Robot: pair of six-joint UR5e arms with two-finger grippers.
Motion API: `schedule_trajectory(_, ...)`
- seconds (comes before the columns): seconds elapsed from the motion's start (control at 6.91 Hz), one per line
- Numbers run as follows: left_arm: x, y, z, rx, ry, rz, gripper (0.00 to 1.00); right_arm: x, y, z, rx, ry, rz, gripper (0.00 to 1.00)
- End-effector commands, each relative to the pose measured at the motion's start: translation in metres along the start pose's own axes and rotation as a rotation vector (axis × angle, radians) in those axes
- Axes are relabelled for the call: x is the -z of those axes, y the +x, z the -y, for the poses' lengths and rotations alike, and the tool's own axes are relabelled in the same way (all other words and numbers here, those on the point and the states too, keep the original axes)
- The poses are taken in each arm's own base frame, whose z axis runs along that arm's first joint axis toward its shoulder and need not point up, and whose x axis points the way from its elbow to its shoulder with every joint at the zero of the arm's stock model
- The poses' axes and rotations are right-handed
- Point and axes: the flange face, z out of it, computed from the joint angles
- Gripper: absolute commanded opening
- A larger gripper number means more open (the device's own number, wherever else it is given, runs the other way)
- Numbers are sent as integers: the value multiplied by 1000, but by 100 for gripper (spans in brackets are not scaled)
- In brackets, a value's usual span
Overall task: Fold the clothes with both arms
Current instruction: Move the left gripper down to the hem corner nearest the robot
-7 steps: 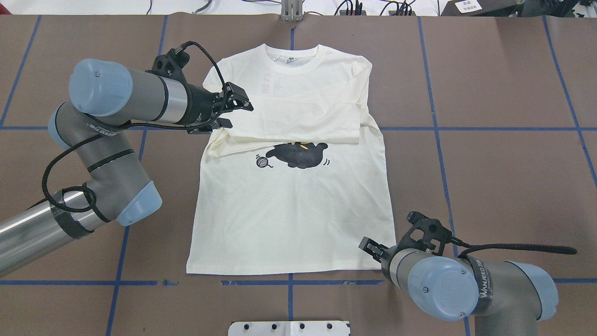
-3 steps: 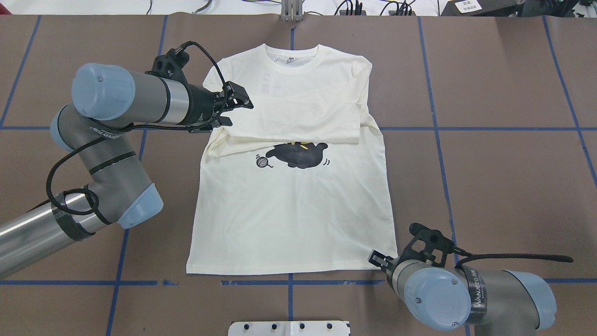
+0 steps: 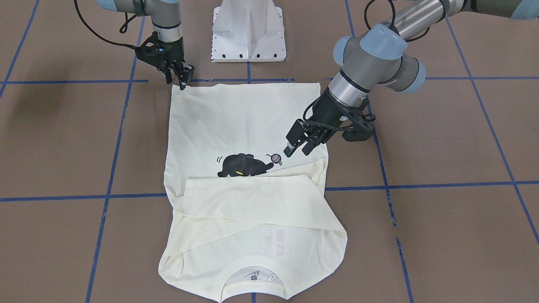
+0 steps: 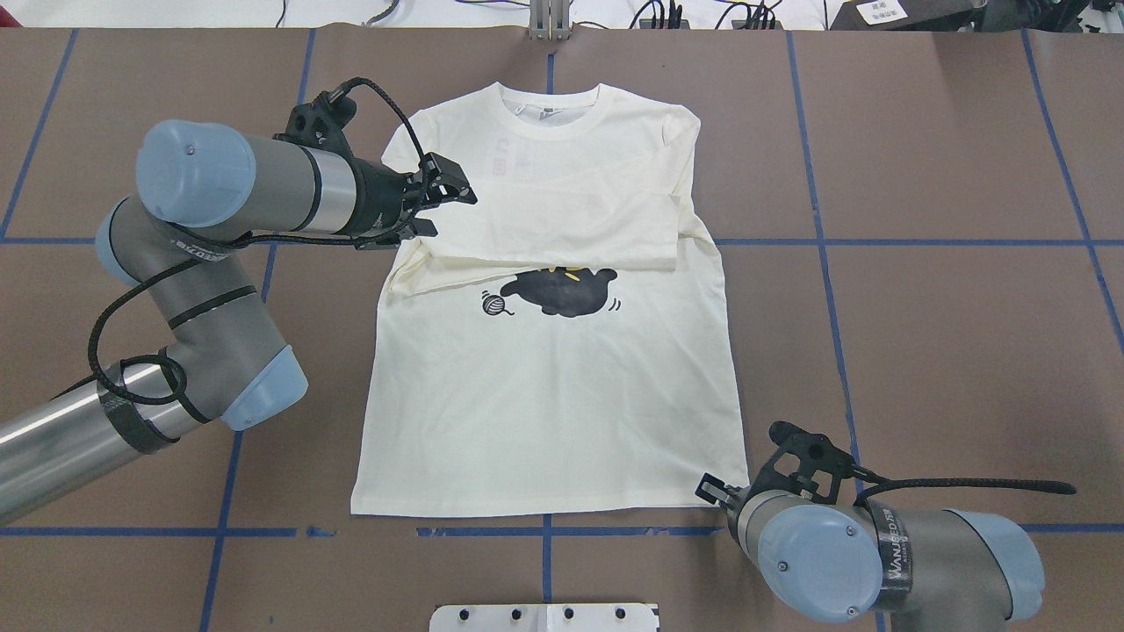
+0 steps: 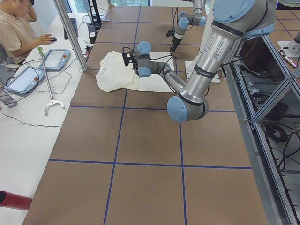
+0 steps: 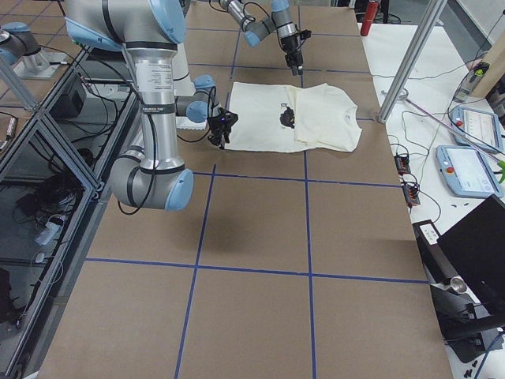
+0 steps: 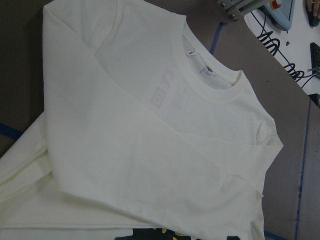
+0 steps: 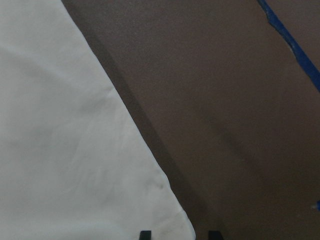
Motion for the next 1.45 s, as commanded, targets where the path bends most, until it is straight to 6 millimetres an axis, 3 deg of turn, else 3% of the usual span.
schedule_trajectory(0.0, 0, 1, 0, -1, 0, -1, 73, 1, -2, -1, -1, 0, 4, 36)
schedule_trajectory(0.58, 0, 0, 0, 1, 2, 0, 73, 0, 1, 3, -2, 13, -14, 33)
schedule_trajectory(0.72, 0, 0, 0, 1, 2, 0, 73, 2, -1, 2, -1, 17, -21, 25)
schedule_trajectory(0.87, 1, 2, 0, 0, 2, -3, 73, 0, 2, 3, 0, 20, -28, 25)
schedule_trajectory(1.01, 0, -1, 0, 1, 2, 1, 73, 3, -1, 2, 0, 16, -19, 0)
schedule_trajectory(1.3, 0, -1, 0, 17, 8, 18, 73, 13, -4, 3, 1, 4, -2, 0)
